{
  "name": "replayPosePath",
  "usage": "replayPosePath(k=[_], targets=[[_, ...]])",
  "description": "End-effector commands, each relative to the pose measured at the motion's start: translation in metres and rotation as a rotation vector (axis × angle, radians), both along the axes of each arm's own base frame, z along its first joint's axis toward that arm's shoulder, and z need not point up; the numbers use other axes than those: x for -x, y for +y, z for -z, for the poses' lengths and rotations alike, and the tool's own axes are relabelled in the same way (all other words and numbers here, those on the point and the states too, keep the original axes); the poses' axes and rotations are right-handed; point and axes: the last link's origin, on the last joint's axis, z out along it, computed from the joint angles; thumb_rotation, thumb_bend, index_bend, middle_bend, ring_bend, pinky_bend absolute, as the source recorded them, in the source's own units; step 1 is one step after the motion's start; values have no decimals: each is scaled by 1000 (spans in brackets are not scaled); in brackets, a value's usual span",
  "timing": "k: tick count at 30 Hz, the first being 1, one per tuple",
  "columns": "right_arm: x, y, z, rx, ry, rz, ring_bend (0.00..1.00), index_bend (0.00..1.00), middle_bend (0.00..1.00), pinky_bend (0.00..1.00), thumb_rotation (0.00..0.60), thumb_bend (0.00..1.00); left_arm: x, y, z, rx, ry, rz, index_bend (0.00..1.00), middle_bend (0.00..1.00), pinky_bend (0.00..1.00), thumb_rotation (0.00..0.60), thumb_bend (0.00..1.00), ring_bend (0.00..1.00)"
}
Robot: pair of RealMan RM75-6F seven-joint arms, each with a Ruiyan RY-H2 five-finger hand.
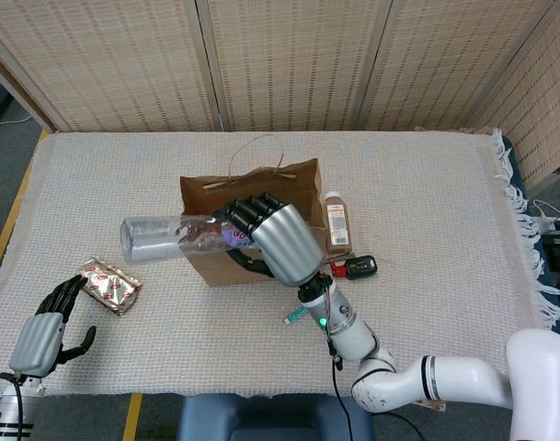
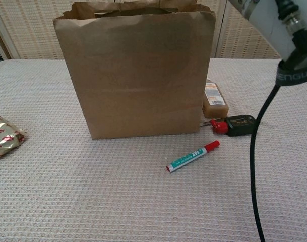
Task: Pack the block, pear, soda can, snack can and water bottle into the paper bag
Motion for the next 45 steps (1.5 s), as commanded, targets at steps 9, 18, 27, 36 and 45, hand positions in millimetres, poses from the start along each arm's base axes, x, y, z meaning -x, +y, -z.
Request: replayPosePath(k=[9, 18, 27, 36, 45], targets=[[23, -55, 9, 107, 98, 167, 564, 697, 572, 684, 600, 401, 1, -1, 0, 11, -4, -11, 0, 0, 123, 600, 420, 0], [55, -59, 30, 4, 223, 297, 235, 318, 400, 422, 600, 166, 4, 0, -3, 11, -7, -25, 0, 0, 122, 600, 421, 0], [47, -54, 22, -43, 205, 308, 0, 0, 66, 132, 600, 0, 4, 0, -2, 13, 0, -22, 0, 0, 119, 600, 420, 0], [45, -31, -11, -7, 139, 260, 0, 0, 66, 128, 600, 0, 4, 1, -4, 9, -4, -20, 0, 0, 119, 600, 420, 0], [83, 28, -93, 241, 315, 241, 0, 0, 66, 93, 600, 17, 3, 1, -5, -1, 7, 0, 0, 0, 119, 600, 420, 0]])
